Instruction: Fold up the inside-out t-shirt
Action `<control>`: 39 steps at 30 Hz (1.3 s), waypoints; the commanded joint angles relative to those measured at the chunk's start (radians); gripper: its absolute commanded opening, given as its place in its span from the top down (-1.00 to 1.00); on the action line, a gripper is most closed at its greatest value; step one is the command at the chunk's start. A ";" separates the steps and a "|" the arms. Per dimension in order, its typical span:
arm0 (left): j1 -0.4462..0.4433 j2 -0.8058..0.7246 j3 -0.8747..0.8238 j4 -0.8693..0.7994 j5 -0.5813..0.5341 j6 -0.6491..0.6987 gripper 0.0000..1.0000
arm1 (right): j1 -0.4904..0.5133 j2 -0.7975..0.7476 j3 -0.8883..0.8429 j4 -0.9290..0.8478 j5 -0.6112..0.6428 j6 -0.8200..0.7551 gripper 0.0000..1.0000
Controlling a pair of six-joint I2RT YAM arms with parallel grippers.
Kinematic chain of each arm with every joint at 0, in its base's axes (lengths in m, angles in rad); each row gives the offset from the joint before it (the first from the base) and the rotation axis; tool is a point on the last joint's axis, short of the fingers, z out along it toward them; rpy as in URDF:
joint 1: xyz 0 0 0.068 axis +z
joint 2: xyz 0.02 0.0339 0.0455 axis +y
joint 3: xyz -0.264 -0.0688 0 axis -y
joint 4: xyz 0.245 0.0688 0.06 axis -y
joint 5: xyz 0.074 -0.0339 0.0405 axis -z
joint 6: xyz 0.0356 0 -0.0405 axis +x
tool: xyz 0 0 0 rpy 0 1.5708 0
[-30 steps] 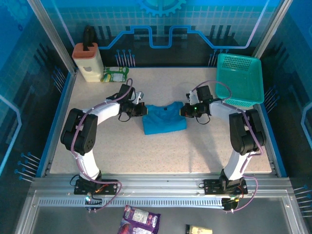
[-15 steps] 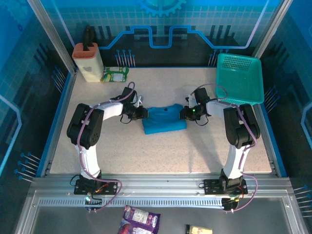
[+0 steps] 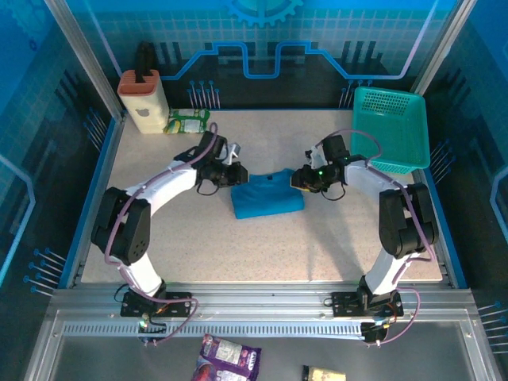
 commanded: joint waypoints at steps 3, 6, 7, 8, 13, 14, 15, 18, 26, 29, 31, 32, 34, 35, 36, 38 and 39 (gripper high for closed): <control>-0.065 0.094 -0.052 -0.042 0.029 -0.089 0.89 | 0.015 0.082 -0.067 0.074 -0.235 0.078 0.50; -0.064 0.158 -0.067 -0.050 0.003 -0.109 0.94 | -0.002 0.124 -0.080 0.059 -0.118 0.059 0.58; -0.064 0.175 -0.068 -0.061 -0.012 -0.108 0.96 | -0.011 0.139 -0.083 0.046 -0.075 0.055 0.59; -0.062 0.192 -0.067 -0.074 -0.026 -0.107 0.97 | -0.019 0.156 -0.086 0.035 -0.029 0.050 0.62; -0.047 0.201 -0.085 -0.061 -0.031 -0.096 0.98 | -0.046 0.174 -0.103 0.071 -0.029 0.046 0.67; -0.044 0.190 -0.083 -0.059 -0.027 -0.090 0.98 | -0.045 0.158 -0.105 0.081 -0.048 0.050 0.66; -0.044 0.179 -0.080 -0.059 -0.024 -0.083 0.97 | -0.043 0.145 -0.105 0.081 -0.061 0.054 0.66; -0.042 0.125 -0.062 -0.066 -0.033 -0.065 0.89 | -0.036 0.088 -0.095 0.053 -0.069 0.054 0.62; 0.074 0.013 -0.125 -0.039 -0.053 -0.136 0.20 | -0.052 0.011 -0.087 0.005 -0.064 0.054 0.52; 0.116 0.033 -0.138 -0.033 -0.025 -0.136 0.15 | -0.064 0.007 -0.087 -0.007 -0.072 0.047 0.51; 0.119 0.063 -0.120 -0.039 -0.020 -0.122 0.13 | -0.066 0.004 -0.085 -0.015 -0.073 0.042 0.50; 0.120 0.086 -0.105 -0.038 -0.008 -0.116 0.13 | -0.067 0.003 -0.084 -0.019 -0.073 0.039 0.50; 0.116 0.125 -0.084 -0.040 0.005 -0.117 0.15 | -0.067 0.001 -0.083 -0.027 -0.075 0.036 0.50; 0.114 0.138 -0.080 -0.034 0.006 -0.119 0.15 | -0.068 0.000 -0.082 -0.032 -0.076 0.033 0.48; 0.112 0.146 -0.080 -0.027 0.005 -0.122 0.15 | -0.068 -0.002 -0.082 -0.037 -0.074 0.030 0.48; 0.109 0.160 -0.079 -0.012 0.011 -0.127 0.17 | -0.068 -0.011 -0.087 -0.041 -0.069 0.028 0.48; 0.107 0.169 -0.077 -0.006 0.017 -0.128 0.18 | -0.070 -0.013 -0.088 -0.040 -0.069 0.028 0.47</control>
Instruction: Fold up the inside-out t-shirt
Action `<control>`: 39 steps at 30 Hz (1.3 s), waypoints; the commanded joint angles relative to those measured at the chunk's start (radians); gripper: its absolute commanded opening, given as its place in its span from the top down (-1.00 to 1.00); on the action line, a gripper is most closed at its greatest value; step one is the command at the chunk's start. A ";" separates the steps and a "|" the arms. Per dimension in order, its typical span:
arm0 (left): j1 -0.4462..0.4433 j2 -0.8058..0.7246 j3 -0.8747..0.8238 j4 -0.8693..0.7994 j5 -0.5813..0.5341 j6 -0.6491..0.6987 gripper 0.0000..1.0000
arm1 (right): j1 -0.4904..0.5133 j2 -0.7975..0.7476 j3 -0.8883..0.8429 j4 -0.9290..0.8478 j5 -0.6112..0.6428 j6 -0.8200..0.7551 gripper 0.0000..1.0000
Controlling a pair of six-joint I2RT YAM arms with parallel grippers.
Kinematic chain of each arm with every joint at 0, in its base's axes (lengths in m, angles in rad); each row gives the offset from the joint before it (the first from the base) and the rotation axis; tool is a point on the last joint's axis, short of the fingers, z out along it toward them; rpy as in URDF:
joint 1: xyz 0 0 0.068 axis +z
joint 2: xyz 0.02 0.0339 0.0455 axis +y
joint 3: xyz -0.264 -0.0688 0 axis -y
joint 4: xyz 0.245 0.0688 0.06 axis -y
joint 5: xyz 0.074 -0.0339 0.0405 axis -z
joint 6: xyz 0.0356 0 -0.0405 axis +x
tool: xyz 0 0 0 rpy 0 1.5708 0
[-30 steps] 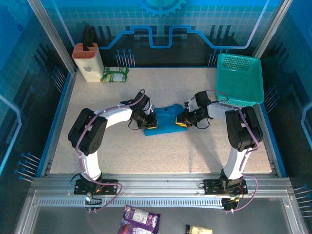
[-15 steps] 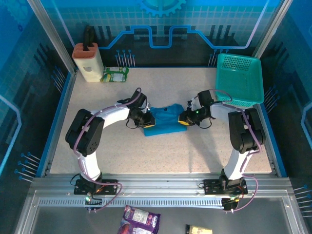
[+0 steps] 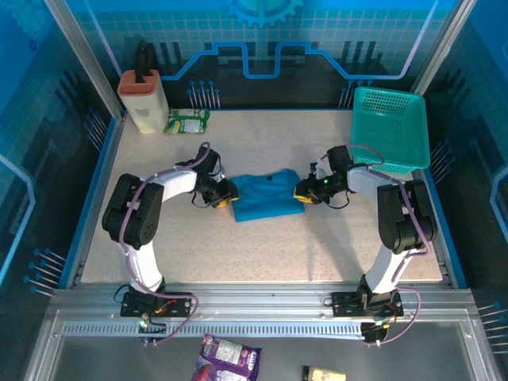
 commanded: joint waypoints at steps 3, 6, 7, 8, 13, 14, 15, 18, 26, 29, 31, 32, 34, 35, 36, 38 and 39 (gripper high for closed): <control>-0.015 0.040 0.039 0.021 0.053 -0.006 0.22 | -0.012 -0.042 -0.004 -0.034 0.000 -0.013 0.47; -0.031 0.052 0.058 0.018 0.053 -0.001 0.27 | -0.012 -0.039 -0.002 -0.031 0.000 -0.010 0.48; -0.036 0.055 0.063 0.015 0.049 0.000 0.29 | -0.012 -0.039 0.000 -0.033 0.000 -0.010 0.48; -0.042 0.058 0.070 0.014 0.046 0.001 0.31 | -0.012 -0.039 0.000 -0.033 0.000 -0.010 0.48; -0.056 0.079 0.093 0.001 0.028 0.006 0.39 | -0.013 -0.039 0.009 -0.039 0.000 -0.013 0.48; -0.058 0.080 0.097 -0.004 0.021 0.007 0.42 | -0.012 -0.040 0.009 -0.041 0.000 -0.015 0.48; -0.060 0.081 0.102 -0.012 0.013 0.010 0.47 | -0.012 -0.041 0.009 -0.042 0.000 -0.015 0.48; -0.061 0.085 0.125 -0.050 -0.029 0.029 0.66 | -0.012 -0.039 0.012 -0.050 0.002 -0.021 0.48; 0.011 0.088 0.206 -0.272 -0.237 0.239 0.96 | -0.027 -0.057 0.017 -0.081 0.017 -0.047 0.49; 0.069 0.116 0.239 -0.372 -0.334 0.336 0.97 | -0.043 -0.065 0.021 -0.095 0.015 -0.061 0.49; 0.105 0.121 0.255 -0.407 -0.411 0.388 0.97 | -0.052 -0.074 0.019 -0.101 0.016 -0.069 0.49; 0.126 0.123 0.264 -0.420 -0.449 0.413 0.97 | -0.056 -0.080 0.016 -0.105 0.015 -0.074 0.49; 0.167 0.140 0.296 -0.434 -0.514 0.446 0.98 | -0.065 -0.088 0.011 -0.106 0.009 -0.082 0.50; 0.188 0.152 0.318 -0.441 -0.544 0.460 0.98 | -0.070 -0.092 0.008 -0.107 0.005 -0.089 0.50; 0.204 0.163 0.341 -0.450 -0.573 0.468 0.98 | -0.076 -0.095 0.004 -0.107 0.001 -0.091 0.50; 0.231 0.191 0.394 -0.463 -0.644 0.505 0.99 | -0.085 -0.102 -0.005 -0.102 -0.009 -0.099 0.50; 0.240 0.206 0.418 -0.464 -0.679 0.546 0.97 | -0.090 -0.105 -0.008 -0.102 -0.021 -0.104 0.50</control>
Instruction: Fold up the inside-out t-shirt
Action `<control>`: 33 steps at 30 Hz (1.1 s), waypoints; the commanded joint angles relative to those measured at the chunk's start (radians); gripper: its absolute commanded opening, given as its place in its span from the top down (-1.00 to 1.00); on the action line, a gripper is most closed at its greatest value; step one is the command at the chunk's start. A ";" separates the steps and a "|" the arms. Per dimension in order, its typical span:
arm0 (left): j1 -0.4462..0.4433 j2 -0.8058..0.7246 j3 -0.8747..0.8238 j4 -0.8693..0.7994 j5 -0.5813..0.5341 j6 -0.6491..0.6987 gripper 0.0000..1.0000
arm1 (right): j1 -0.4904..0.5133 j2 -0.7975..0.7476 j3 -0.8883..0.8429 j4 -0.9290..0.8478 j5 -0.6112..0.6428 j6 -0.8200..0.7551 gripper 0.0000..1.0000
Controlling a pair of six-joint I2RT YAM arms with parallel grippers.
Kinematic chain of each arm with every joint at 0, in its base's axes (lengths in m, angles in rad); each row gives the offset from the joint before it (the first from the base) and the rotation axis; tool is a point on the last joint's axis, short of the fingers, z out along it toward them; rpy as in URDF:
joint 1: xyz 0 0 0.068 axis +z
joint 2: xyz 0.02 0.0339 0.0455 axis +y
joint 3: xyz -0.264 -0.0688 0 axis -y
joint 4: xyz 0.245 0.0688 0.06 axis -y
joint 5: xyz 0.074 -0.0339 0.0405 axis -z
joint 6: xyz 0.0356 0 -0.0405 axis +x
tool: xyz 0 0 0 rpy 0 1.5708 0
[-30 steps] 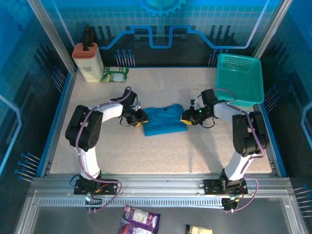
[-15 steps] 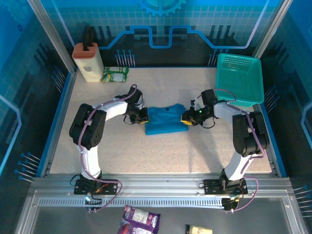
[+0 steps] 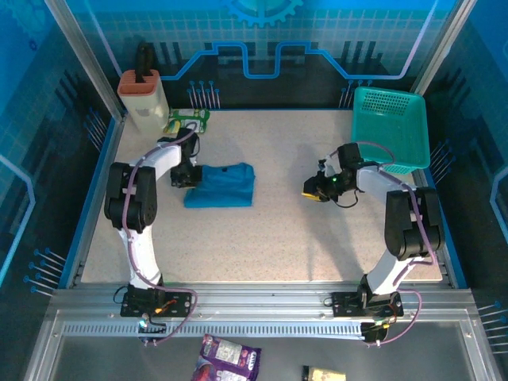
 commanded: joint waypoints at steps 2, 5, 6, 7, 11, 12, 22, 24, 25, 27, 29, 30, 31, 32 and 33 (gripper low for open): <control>0.040 0.075 0.087 -0.040 -0.273 0.181 0.97 | -0.039 -0.031 -0.010 -0.035 -0.054 -0.054 0.50; 0.089 0.141 0.160 -0.037 -0.399 0.248 0.97 | -0.070 -0.045 -0.016 -0.057 -0.075 -0.092 0.50; 0.109 0.157 0.182 -0.029 -0.420 0.263 0.96 | -0.081 -0.050 -0.019 -0.062 -0.080 -0.102 0.50; 0.128 0.167 0.192 -0.003 -0.437 0.279 0.96 | -0.089 -0.054 -0.023 -0.064 -0.086 -0.108 0.50; 0.187 0.181 0.231 0.104 -0.452 0.334 0.96 | -0.103 -0.057 -0.035 -0.046 -0.124 -0.094 0.52; 0.198 0.187 0.249 0.124 -0.458 0.353 0.96 | -0.103 -0.059 -0.035 -0.044 -0.130 -0.093 0.52; 0.304 0.378 0.508 0.119 -0.438 0.426 0.93 | -0.106 -0.063 -0.023 -0.071 -0.112 -0.108 0.56; 0.315 0.396 0.532 0.113 -0.433 0.424 0.91 | -0.107 -0.056 -0.019 -0.076 -0.107 -0.111 0.56; 0.317 0.405 0.549 0.102 -0.445 0.426 0.90 | -0.107 -0.052 -0.016 -0.076 -0.107 -0.109 0.56; 0.326 0.412 0.576 0.083 -0.460 0.410 0.87 | -0.108 -0.045 -0.012 -0.068 -0.110 -0.104 0.58; 0.337 0.417 0.598 0.064 -0.455 0.397 0.83 | -0.108 -0.035 -0.009 -0.058 -0.110 -0.100 0.58; 0.342 0.418 0.610 0.058 -0.460 0.395 0.76 | -0.107 -0.029 -0.006 -0.056 -0.109 -0.099 0.58; 0.347 0.417 0.622 0.046 -0.457 0.389 0.65 | -0.108 -0.025 -0.003 -0.054 -0.107 -0.096 0.58; 0.350 0.412 0.628 0.039 -0.443 0.382 0.59 | -0.107 -0.023 0.000 -0.052 -0.105 -0.094 0.58; 0.352 0.401 0.630 0.041 -0.429 0.375 0.58 | -0.106 -0.024 -0.002 -0.045 -0.099 -0.092 0.57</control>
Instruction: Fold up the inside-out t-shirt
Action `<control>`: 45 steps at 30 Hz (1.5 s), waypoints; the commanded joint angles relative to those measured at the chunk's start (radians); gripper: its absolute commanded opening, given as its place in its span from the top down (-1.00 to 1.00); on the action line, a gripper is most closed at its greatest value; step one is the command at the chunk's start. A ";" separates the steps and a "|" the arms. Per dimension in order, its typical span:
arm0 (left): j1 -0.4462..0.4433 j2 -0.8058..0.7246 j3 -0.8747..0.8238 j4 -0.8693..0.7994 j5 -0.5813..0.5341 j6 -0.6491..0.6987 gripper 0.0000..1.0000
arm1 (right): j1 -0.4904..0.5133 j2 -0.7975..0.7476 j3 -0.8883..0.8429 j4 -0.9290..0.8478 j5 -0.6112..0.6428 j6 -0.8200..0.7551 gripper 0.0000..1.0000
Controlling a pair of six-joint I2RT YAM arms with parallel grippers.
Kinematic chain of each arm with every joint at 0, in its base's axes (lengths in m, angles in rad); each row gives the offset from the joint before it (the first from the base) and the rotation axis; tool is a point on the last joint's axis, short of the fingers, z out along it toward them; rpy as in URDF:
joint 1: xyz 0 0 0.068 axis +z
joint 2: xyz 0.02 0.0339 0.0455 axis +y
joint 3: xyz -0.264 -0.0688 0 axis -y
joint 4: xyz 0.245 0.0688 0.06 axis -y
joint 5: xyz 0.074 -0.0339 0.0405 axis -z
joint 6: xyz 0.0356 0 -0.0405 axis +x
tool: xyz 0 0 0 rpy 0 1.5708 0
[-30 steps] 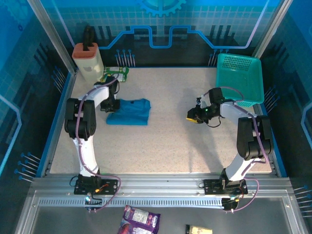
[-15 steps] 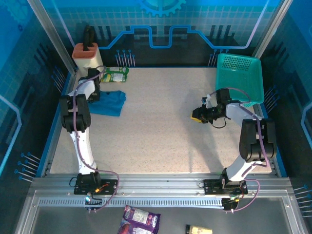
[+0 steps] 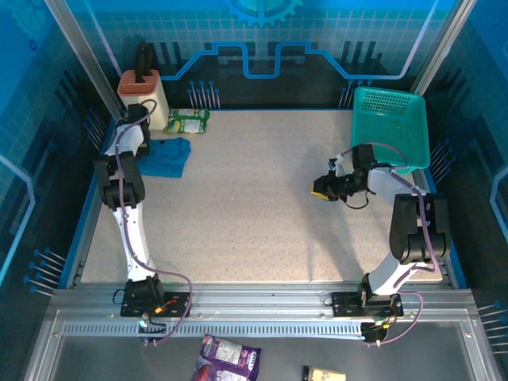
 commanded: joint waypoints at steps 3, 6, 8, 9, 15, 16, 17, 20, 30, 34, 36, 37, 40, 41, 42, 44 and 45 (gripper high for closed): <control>0.020 -0.023 0.060 -0.064 0.018 -0.040 0.55 | -0.011 -0.005 0.025 0.000 0.036 -0.004 0.56; 0.020 -0.063 0.064 -0.083 0.040 -0.067 0.34 | -0.008 -0.048 0.007 0.030 0.096 -0.008 0.55; 0.020 -0.107 0.058 -0.087 0.068 -0.090 0.22 | -0.006 -0.078 -0.014 0.067 0.128 -0.006 0.44; 0.020 -0.132 0.054 -0.093 0.085 -0.107 0.18 | -0.005 -0.093 -0.025 0.083 0.152 -0.007 0.36; 0.005 -0.319 -0.058 -0.053 0.199 -0.197 -0.19 | -0.003 -0.179 -0.085 0.169 0.295 -0.040 0.05; -0.002 -0.359 -0.099 -0.028 0.224 -0.209 -0.29 | -0.001 -0.199 -0.102 0.190 0.324 -0.043 0.00; -0.008 -0.393 -0.136 -0.006 0.243 -0.218 -0.50 | -0.001 -0.217 -0.115 0.208 0.354 -0.046 -0.04; -0.042 -0.493 -0.252 0.061 0.277 -0.242 -0.98 | -0.001 -0.266 -0.130 0.231 0.463 -0.071 -0.51; -0.204 -0.805 -0.802 0.368 0.331 -0.421 -0.99 | -0.004 -0.333 -0.205 0.340 0.757 -0.106 -0.99; -0.232 -0.923 -1.081 0.596 0.376 -0.471 -0.99 | -0.015 -0.322 -0.268 0.460 0.856 -0.129 -0.99; -0.245 -0.966 -1.200 0.704 0.362 -0.466 -0.99 | -0.018 -0.304 -0.311 0.545 0.870 -0.155 -0.99; -0.251 -0.984 -1.259 0.770 0.358 -0.458 -0.99 | -0.019 -0.292 -0.335 0.601 0.871 -0.170 -0.99; -0.262 -1.012 -1.390 0.931 0.367 -0.418 -0.98 | -0.021 -0.258 -0.411 0.770 0.871 -0.196 -0.99; -0.262 -1.011 -1.415 0.969 0.374 -0.404 -0.98 | -0.023 -0.247 -0.428 0.833 0.868 -0.201 -0.99; -0.262 -1.008 -1.440 1.013 0.391 -0.377 -0.99 | -0.023 -0.236 -0.451 0.894 0.866 -0.200 -0.99; -0.262 -0.993 -1.491 1.119 0.408 -0.343 -0.99 | -0.024 -0.233 -0.473 0.962 0.854 -0.203 -0.99; -0.262 -0.988 -1.505 1.158 0.416 -0.332 -0.99 | -0.025 -0.233 -0.493 1.020 0.840 -0.216 -0.99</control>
